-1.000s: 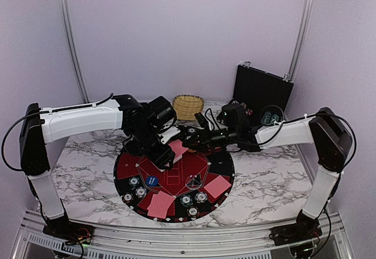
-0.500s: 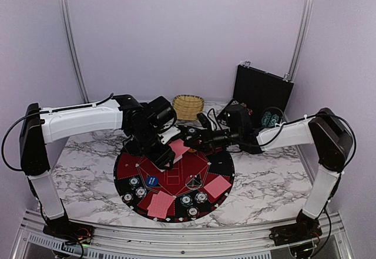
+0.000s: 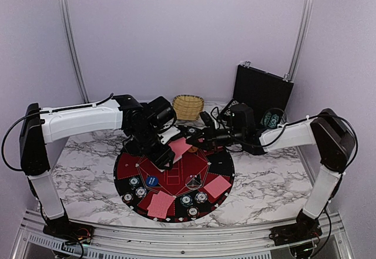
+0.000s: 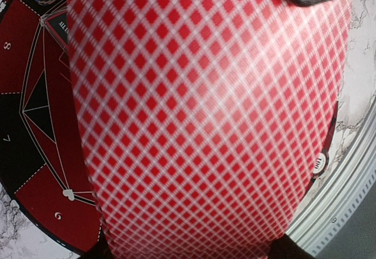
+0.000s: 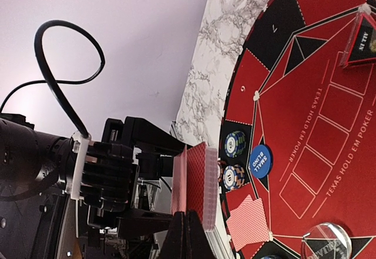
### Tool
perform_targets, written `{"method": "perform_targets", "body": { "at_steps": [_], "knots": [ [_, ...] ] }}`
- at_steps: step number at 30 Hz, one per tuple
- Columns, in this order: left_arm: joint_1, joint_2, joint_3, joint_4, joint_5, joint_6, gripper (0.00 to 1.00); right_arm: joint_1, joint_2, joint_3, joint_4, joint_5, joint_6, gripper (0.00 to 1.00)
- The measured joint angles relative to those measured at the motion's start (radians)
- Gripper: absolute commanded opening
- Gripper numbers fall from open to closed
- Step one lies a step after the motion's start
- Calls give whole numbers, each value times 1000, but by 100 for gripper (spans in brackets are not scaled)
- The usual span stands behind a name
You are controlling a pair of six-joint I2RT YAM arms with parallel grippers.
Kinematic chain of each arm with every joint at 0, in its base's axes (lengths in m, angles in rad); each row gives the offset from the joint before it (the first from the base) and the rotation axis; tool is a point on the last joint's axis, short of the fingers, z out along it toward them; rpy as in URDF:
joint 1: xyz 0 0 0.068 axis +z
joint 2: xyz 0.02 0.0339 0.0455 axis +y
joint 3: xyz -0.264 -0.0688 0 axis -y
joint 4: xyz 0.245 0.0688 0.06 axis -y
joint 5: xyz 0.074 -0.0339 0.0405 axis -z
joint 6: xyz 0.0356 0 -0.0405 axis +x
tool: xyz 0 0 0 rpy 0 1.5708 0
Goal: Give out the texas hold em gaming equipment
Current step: Pick up the poker card from the face-down deck piles.
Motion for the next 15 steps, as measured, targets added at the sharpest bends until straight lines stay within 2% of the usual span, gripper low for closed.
{"method": "perform_targets", "body": {
  "at_steps": [8,15],
  "knots": [
    [1,0,0,0,-3,0,49,-16,-10,-26,28,-16,31,0],
    [9,0,0,0,-7,0,49,-66,-80,-66,35,-24,38,0]
  ]
}}
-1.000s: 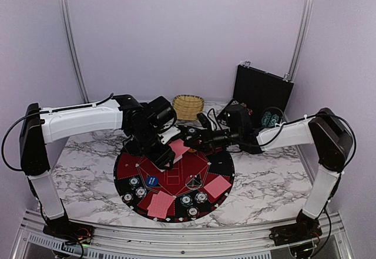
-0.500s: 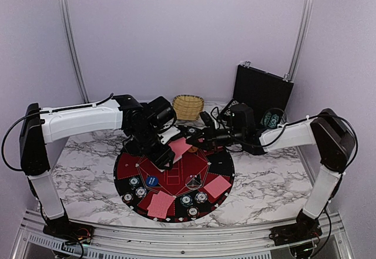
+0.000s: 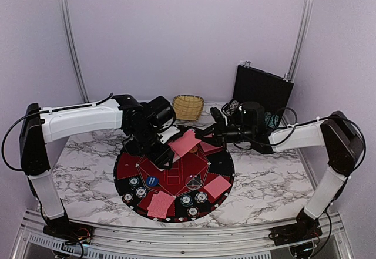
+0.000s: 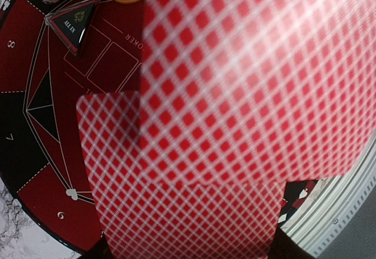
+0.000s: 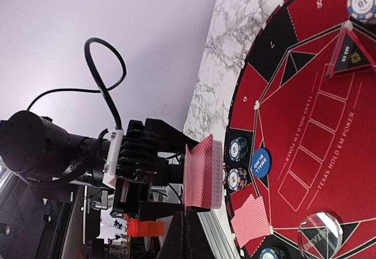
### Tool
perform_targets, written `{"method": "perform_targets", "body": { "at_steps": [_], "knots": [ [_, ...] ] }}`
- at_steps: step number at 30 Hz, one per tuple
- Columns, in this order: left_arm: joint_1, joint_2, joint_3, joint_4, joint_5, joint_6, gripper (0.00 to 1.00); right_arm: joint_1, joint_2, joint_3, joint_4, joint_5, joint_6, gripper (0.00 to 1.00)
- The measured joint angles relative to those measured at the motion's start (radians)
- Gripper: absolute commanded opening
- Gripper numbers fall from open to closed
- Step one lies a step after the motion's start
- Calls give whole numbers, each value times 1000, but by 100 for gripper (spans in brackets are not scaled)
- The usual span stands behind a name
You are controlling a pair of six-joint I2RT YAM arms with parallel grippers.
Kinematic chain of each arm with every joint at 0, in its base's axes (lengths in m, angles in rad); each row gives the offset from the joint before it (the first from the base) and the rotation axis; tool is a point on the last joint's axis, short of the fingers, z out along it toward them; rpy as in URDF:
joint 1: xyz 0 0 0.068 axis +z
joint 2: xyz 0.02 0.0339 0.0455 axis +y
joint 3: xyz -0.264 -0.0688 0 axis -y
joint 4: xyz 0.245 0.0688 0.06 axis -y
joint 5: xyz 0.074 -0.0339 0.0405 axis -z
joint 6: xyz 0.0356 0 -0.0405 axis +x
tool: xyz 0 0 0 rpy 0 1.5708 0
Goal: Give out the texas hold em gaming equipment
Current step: Pick up the poker card from the face-down deck piles, then distribute the poker card in the dealer area.
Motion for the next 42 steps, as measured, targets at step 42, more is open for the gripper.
{"method": "perform_targets", "body": {
  "at_steps": [42],
  "knots": [
    [15,0,0,0,0,1,49,-204,-180,-463,-206,99,-354,0]
  ]
}}
